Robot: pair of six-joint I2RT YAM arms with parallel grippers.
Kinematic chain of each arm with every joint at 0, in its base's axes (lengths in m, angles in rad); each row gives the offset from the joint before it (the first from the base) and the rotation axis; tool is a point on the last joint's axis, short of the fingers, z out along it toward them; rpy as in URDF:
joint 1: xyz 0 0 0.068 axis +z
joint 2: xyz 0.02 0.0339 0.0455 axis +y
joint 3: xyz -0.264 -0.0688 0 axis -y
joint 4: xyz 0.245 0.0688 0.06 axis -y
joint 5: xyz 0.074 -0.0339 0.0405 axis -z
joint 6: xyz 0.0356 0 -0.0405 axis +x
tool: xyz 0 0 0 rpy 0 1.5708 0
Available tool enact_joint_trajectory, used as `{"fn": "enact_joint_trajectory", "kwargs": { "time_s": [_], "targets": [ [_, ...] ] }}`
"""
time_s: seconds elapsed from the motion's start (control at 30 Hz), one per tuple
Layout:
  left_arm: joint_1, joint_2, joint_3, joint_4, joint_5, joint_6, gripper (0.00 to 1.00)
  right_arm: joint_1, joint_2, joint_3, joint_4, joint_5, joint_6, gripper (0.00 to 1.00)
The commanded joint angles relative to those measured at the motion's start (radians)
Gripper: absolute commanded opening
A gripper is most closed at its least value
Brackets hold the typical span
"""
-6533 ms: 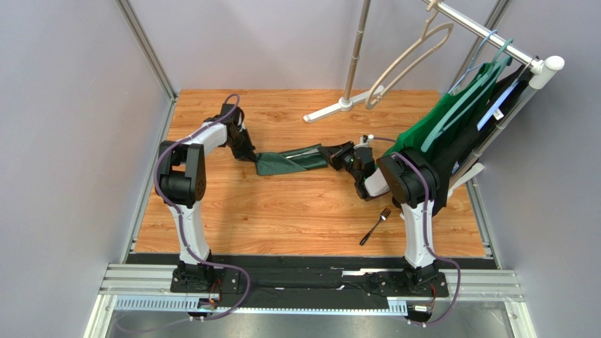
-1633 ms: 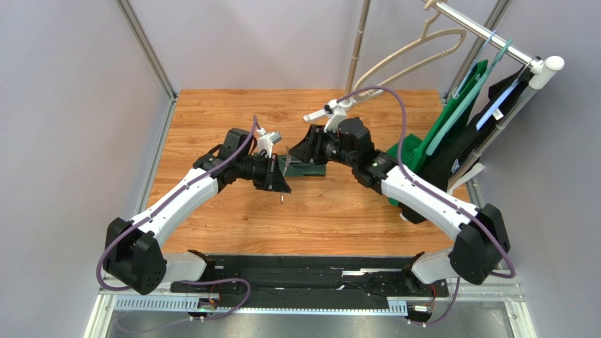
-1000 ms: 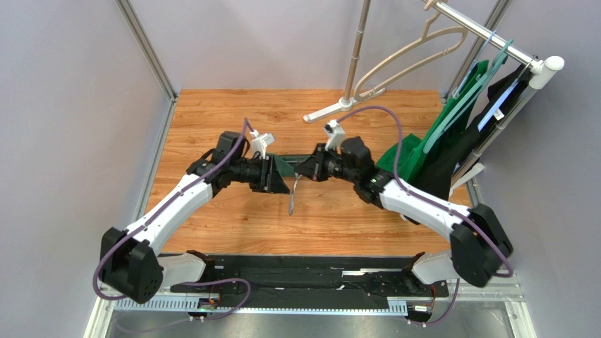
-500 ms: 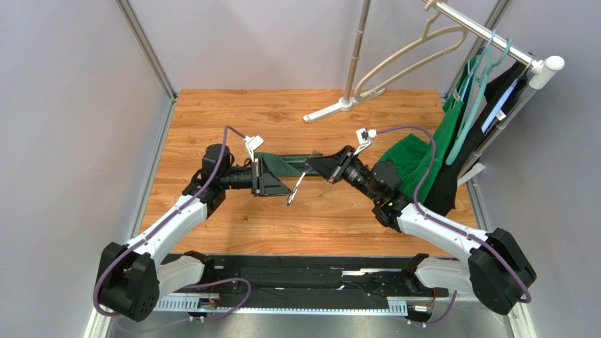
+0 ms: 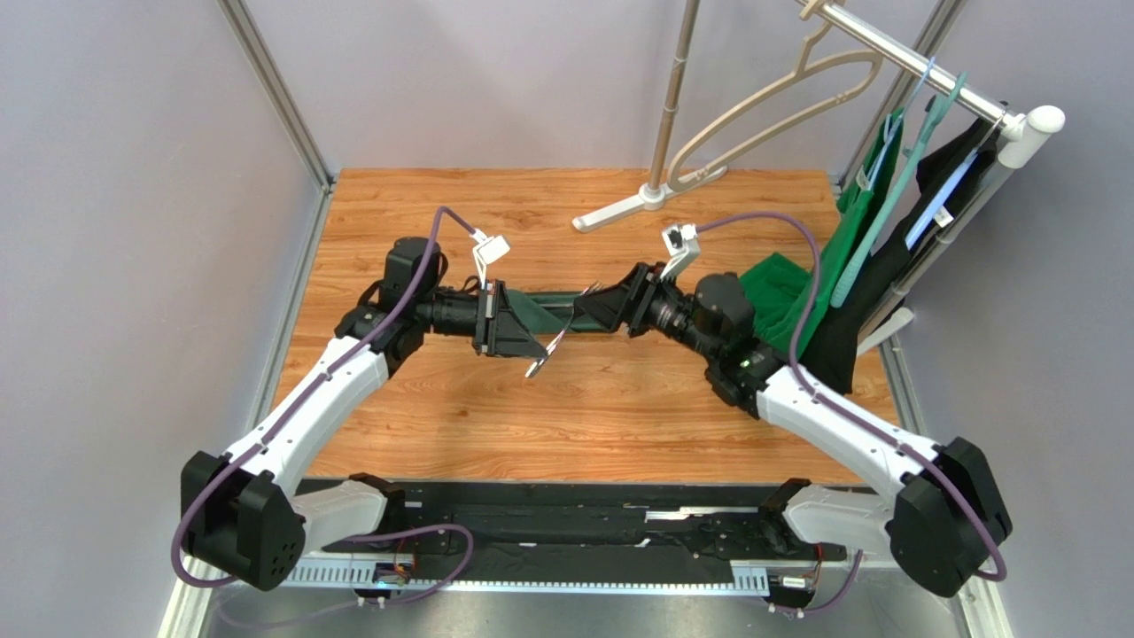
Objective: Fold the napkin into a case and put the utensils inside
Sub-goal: Pass from the right arm to the left, then pass from the left arm to the right
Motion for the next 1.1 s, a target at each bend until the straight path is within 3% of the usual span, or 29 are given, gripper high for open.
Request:
{"fn": "enact_joint_trajectory", "kwargs": {
  "time_s": [0.0, 0.07, 0.2, 0.4, 0.57, 0.9, 1.07],
  "targets": [
    [0.004, -0.007, 0.029, -0.21, -0.015, 0.185, 0.0, -0.058, -0.072, 0.16, -0.455, -0.146, -0.327, 0.55],
    [0.004, -0.015, 0.018, -0.182, -0.009, 0.169, 0.0, -0.133, -0.065, 0.16, -0.452, -0.239, -0.321, 0.58],
    [0.004, -0.026, -0.006, -0.138, 0.032, 0.131, 0.0, -0.19, 0.023, 0.193, -0.428, -0.471, -0.314, 0.48],
    [0.004, -0.047, -0.02, -0.107, 0.074, 0.108, 0.0, -0.204, 0.089, 0.215, -0.353, -0.601, -0.338, 0.39],
    [0.004, -0.046, -0.039, -0.086, 0.086, 0.096, 0.0, -0.204, 0.13, 0.209, -0.261, -0.664, -0.281, 0.31],
    [0.004, -0.043, -0.049, -0.063, 0.104, 0.077, 0.0, -0.207, 0.19, 0.212, -0.139, -0.703, -0.203, 0.29],
    [0.004, -0.037, -0.056, -0.059, 0.108, 0.077, 0.0, -0.214, 0.21, 0.213, -0.118, -0.718, -0.18, 0.19]
  ]
}}
